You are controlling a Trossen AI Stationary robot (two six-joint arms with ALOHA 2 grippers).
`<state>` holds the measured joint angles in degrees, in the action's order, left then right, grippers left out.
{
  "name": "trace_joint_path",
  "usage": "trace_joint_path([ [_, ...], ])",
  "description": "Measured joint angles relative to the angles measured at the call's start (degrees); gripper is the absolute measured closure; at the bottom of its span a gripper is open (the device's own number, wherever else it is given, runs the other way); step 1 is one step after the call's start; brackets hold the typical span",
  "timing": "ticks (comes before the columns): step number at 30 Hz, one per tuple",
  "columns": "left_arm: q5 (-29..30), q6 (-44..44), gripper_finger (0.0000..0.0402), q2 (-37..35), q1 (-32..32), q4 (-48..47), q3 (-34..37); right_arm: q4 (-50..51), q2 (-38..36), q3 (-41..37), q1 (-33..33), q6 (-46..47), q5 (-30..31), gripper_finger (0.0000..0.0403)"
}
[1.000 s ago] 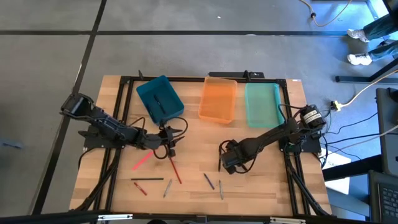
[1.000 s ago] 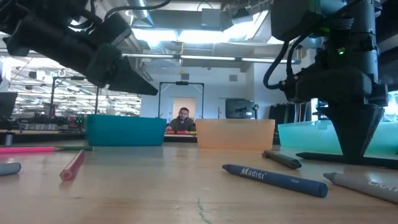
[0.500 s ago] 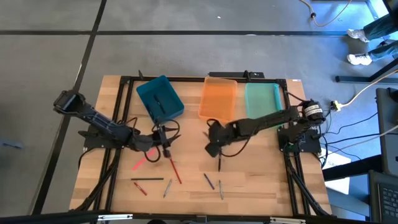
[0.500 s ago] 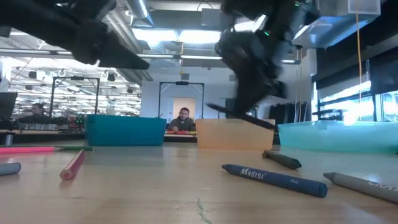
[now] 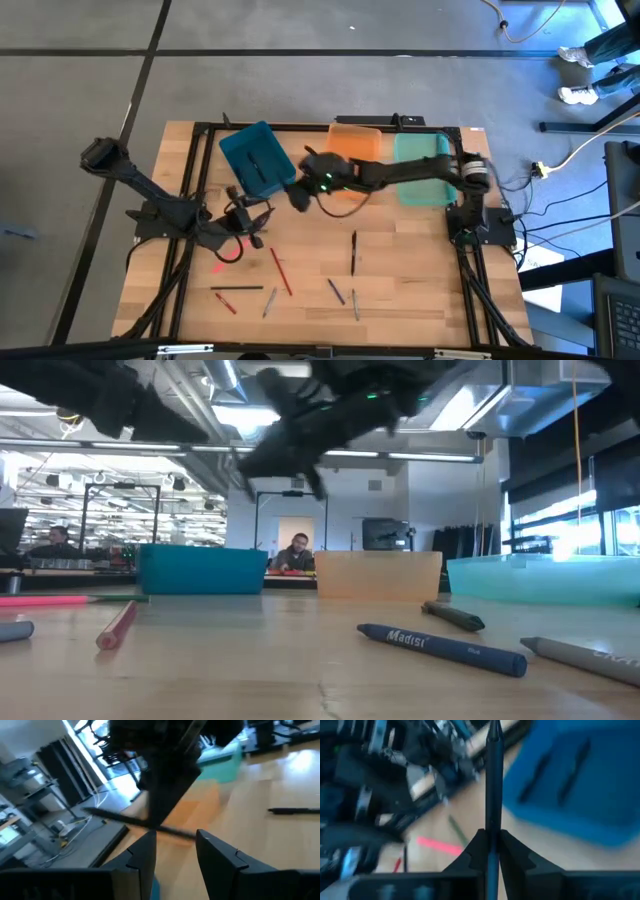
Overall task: Sort crayons/erasers/pens/pencils in bins
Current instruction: Put the right black pen into the blue bin
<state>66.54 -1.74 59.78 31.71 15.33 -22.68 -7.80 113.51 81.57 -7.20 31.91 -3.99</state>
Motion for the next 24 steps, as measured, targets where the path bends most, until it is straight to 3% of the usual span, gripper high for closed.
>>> trace_joint_path([
  [6, 2.44, 2.81, 0.0271, -4.24, 2.06, -3.94, -0.04, 2.08, 12.85, 18.44, -3.74, -5.25, 2.09, 0.0368],
  [11, 9.34, 13.65, 0.0271, -7.04, 3.93, -17.3, -0.02, 10.37, 22.83, 31.87, -5.29, -4.38, 2.92, 0.0367],
  [15, 11.01, 21.21, 0.0273, -10.26, 5.2, -24.01, 0.0, 16.87, 28.9, 40.92, -5.58, -7.94, 8.48, 0.0367],
  [20, 9.09, 23.83, 0.0273, -13.3, 5.52, -25.9, 0.0, 23.26, 35.51, 48.64, -7.32, -8.41, 11.24, 0.0366],
  [24, 6.88, 23.85, 0.0274, -14.06, 5.52, -26.9, 0.0, 25.12, 37.1, 49.92, -7.96, -6.24, 9.53, 0.0355],
])
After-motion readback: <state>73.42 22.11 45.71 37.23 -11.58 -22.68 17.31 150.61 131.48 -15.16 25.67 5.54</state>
